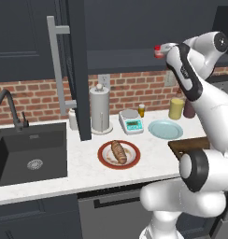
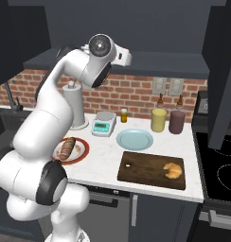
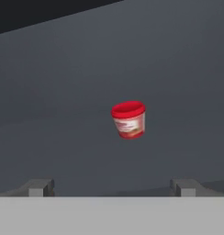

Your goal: From the different types of pastries on the counter, select a croissant and place it on the cutting board. Then retrieve a jar of jam from the cabinet and place it alongside the croissant on the cutting board.

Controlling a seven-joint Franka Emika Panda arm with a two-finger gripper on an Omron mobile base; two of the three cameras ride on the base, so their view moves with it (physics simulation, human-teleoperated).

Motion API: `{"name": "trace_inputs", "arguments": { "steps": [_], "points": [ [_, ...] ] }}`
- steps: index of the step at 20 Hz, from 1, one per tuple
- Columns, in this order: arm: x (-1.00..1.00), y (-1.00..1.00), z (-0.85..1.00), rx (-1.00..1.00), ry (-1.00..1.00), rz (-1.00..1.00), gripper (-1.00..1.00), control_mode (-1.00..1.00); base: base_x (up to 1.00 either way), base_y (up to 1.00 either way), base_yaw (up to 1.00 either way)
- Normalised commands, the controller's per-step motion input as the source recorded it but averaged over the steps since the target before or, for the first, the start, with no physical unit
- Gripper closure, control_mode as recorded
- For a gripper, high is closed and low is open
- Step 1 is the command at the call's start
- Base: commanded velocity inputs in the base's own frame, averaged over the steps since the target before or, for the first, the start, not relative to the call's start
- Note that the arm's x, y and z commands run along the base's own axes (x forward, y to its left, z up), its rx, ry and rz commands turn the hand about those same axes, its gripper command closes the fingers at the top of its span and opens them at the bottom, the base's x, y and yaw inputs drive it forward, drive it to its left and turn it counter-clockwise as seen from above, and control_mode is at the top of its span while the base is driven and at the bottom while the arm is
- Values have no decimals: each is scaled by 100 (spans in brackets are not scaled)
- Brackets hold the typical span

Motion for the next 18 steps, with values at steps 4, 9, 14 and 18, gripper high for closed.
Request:
{"name": "trace_inputs", "arguments": {
  "steps": [4, 9, 14, 18],
  "points": [
    [39, 0, 0, 0, 0, 4, -100, -100, 0, 0, 0],
    [47, 0, -4, 0, 0, 5, -100, -100, 0, 0, 0],
    [45, -2, -12, 0, 0, 6, -100, -100, 0, 0, 0],
    [40, -1, -13, 0, 0, 6, -100, -100, 0, 0, 0]
  ]
}}
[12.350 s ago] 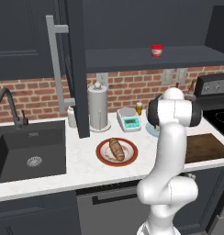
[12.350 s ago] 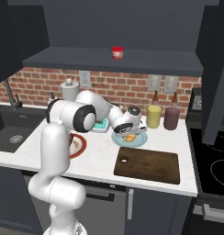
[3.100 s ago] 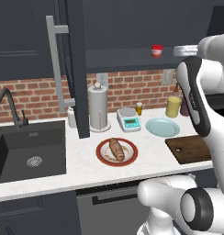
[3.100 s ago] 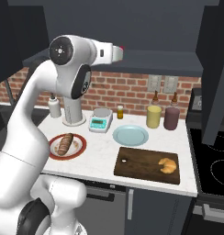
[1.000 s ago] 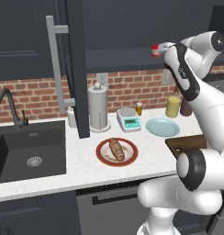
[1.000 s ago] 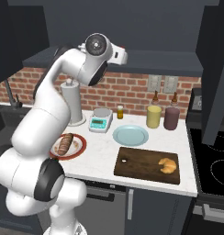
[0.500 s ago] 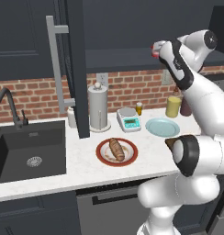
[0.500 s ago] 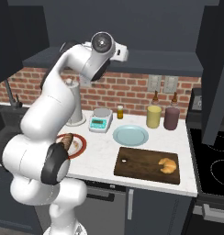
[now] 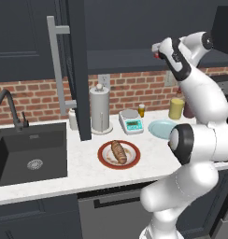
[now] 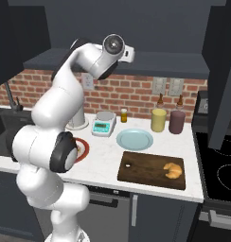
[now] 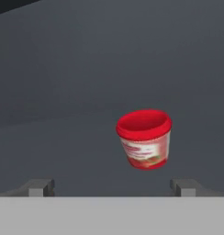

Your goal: From the different types of pastries on the counter, select a croissant and place it on the cutting board. Then retrieve a jar of jam from the cabinet and place it alongside the croissant on the cutting board.

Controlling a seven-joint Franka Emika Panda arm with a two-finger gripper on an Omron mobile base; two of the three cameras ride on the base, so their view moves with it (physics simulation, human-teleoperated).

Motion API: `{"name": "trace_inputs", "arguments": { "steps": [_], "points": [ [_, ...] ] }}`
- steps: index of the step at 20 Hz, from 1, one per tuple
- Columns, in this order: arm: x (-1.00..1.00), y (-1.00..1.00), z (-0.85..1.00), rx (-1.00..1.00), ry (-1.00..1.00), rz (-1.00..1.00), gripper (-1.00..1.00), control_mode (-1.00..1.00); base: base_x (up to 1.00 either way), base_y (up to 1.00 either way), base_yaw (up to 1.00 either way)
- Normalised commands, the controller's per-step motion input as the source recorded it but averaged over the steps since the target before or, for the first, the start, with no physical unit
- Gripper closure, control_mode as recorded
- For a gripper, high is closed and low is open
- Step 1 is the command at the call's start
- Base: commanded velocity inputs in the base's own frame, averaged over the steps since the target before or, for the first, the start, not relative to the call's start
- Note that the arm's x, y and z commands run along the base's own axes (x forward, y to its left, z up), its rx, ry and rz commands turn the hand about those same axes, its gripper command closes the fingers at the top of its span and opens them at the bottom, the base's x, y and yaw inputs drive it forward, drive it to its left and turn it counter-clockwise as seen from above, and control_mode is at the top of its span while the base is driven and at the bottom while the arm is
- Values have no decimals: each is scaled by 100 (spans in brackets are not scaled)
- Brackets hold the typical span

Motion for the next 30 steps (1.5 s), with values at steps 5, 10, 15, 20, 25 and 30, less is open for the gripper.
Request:
{"name": "trace_inputs", "arguments": {
  "steps": [5, 10, 15, 20, 25, 30],
  "points": [
    [40, -5, -10, 0, 0, 5, -100, -100, 0, 0, 0],
    [41, -7, -6, 0, 0, 5, -100, -100, 0, 0, 0],
    [40, -13, -1, 0, 0, 4, -100, -100, 0, 0, 0],
    [38, -4, -9, 0, 0, 5, -100, -100, 0, 0, 0],
    [21, 0, -20, -2, 0, 2, -100, -100, 0, 0, 0],
    [11, 1, -23, -3, 0, 0, -100, -100, 0, 0, 0]
  ]
}}
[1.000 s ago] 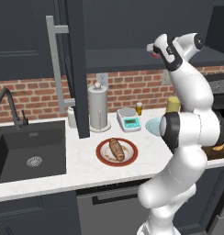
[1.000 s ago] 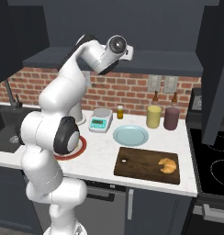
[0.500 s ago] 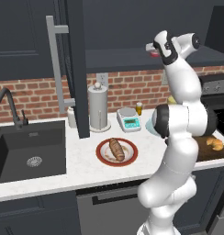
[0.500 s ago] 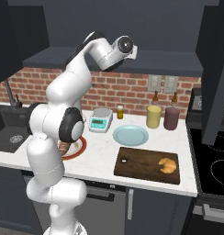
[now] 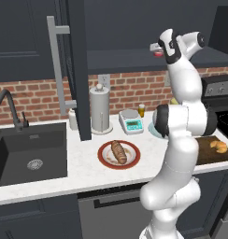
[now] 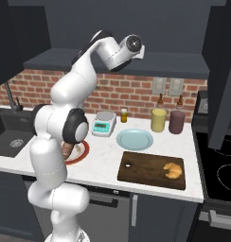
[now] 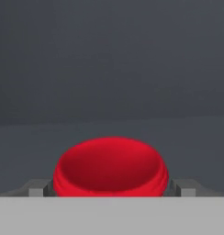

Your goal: From the different types of pastries on the counter, select a croissant and place it on the cutting board. Then retrieve a jar of jam from the cabinet and place it alongside the croissant on the cutting board.

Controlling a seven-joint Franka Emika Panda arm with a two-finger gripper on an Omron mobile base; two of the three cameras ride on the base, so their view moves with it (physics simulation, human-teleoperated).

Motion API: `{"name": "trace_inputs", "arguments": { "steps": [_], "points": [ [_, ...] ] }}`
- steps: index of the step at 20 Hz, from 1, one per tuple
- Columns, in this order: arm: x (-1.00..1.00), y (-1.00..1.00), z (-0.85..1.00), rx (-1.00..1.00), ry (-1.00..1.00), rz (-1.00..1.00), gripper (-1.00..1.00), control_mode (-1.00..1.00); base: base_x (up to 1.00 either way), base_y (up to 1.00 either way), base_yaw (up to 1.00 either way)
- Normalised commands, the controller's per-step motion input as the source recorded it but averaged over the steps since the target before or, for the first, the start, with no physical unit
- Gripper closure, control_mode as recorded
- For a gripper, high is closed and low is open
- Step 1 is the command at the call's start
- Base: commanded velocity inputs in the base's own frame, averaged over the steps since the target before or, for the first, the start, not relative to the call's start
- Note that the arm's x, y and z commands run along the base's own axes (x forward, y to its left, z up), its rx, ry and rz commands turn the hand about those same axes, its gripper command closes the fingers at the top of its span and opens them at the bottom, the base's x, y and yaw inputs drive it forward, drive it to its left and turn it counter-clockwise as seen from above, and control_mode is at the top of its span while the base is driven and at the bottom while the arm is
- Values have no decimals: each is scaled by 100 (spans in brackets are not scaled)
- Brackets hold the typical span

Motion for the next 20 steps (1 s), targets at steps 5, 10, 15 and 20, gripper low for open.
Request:
{"name": "trace_inputs", "arguments": {
  "steps": [5, 10, 15, 20],
  "points": [
    [10, 1, -10, -1, 0, 0, 100, -100, 0, 0, 0],
    [-8, 0, -2, 2, -6, 0, 100, -100, 0, 0, 0],
    [-24, 0, 6, 8, -9, 0, 100, -100, 0, 0, 0],
    [-58, 0, 40, 1, -2, -4, 100, -100, 0, 0, 0]
  ]
}}
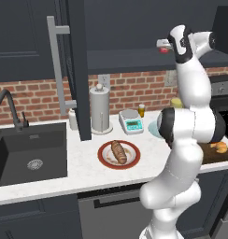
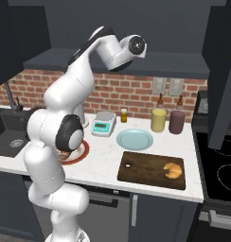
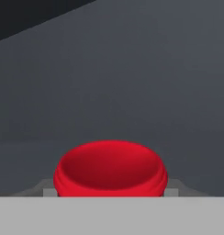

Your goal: From the different types of pastries on the counter, select a croissant and place it on the cutting board. Then retrieve a jar of jam from the cabinet and place it alongside the croissant on the cutting board.

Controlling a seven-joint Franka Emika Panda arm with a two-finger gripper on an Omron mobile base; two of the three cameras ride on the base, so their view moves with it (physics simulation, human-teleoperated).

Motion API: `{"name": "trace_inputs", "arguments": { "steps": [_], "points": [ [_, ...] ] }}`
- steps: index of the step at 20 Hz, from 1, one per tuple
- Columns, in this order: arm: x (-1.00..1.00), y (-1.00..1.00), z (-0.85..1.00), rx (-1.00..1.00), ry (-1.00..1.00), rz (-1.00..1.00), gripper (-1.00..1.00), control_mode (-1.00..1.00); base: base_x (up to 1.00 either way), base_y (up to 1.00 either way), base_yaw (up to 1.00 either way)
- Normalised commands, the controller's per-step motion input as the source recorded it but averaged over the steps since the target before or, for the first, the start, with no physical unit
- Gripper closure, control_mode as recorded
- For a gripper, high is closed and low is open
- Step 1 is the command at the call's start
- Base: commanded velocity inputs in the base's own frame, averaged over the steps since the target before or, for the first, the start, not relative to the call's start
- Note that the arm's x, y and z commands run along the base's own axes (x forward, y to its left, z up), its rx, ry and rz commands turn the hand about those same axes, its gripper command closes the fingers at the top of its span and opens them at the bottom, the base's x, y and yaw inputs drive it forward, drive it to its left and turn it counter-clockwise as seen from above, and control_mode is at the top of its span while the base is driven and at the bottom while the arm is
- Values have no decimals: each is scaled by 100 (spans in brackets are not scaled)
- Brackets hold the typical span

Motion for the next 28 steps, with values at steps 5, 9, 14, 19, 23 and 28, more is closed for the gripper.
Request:
{"name": "trace_inputs", "arguments": {
  "steps": [5, 9, 14, 19, 23, 28],
  "points": [
    [-90, -5, 84, -7, 2, -17, 100, -100, 0, 0, 0],
    [-100, -23, 37, -10, -4, -21, 100, -100, 0, 0, 0],
    [-100, -34, -6, -4, -27, -17, 100, -100, 0, 0, 0],
    [-100, -30, -14, 1, -29, -14, 100, -100, 0, 0, 0],
    [-100, -23, -12, 1, -20, -20, 100, -100, 0, 0, 0],
    [-100, -4, -7, 0, -13, -25, 100, -100, 0, 0, 0]
  ]
}}
